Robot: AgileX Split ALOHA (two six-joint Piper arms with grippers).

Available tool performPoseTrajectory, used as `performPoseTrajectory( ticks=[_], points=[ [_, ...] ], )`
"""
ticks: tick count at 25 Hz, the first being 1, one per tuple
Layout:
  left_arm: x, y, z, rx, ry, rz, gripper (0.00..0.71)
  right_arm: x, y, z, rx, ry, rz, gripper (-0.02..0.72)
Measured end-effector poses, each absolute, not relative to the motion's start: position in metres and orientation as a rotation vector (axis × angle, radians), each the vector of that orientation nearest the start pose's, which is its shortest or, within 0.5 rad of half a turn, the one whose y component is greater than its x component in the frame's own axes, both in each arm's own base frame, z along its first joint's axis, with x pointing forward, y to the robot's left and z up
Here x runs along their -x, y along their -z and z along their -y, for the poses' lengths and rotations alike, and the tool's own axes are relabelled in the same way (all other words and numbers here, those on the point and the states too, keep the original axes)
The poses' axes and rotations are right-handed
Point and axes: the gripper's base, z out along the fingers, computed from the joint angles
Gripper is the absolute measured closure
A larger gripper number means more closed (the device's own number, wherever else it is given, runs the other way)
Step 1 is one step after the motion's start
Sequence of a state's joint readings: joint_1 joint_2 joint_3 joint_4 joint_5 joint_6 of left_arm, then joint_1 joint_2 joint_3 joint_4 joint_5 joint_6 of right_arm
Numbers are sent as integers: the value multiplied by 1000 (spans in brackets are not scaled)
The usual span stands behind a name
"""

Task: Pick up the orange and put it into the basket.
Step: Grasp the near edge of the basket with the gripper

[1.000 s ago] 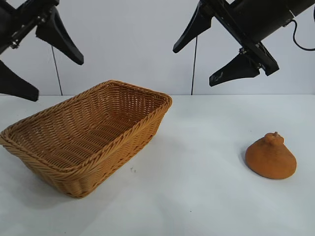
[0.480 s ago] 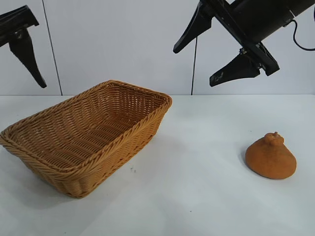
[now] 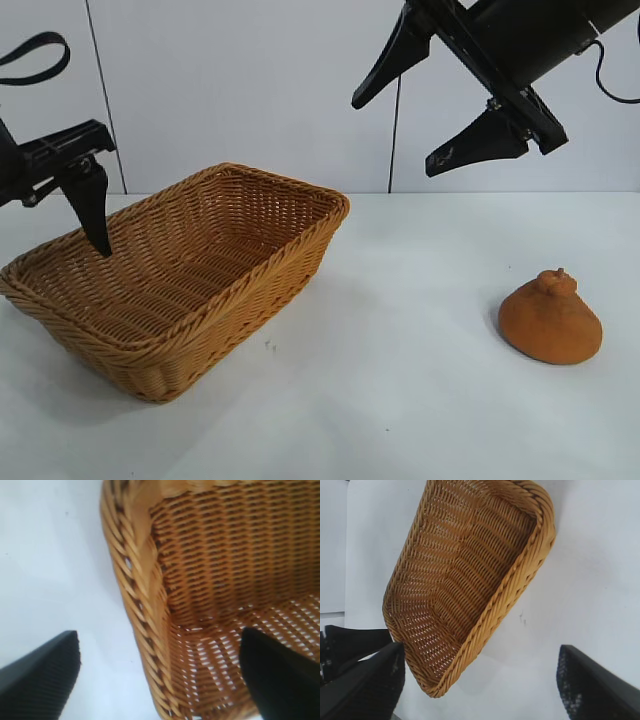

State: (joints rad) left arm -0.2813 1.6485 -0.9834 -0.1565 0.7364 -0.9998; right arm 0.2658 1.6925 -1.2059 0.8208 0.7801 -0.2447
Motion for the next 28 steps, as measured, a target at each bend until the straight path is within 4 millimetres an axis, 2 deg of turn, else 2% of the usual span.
performPoseTrajectory(
  ticks=[14,23,28],
  points=[
    [-306,-189,91,1211,434,-2629,95,-330,-256,-138,31,-942,-2627,135],
    [-298,-138,88,1278,371,-2661,95,-330,-256,-138,31,-942,-2627,135],
    [-300,-131,90,1282,396,-2654,100,-330,-256,-138,40,-931,-2631,135]
  ],
)
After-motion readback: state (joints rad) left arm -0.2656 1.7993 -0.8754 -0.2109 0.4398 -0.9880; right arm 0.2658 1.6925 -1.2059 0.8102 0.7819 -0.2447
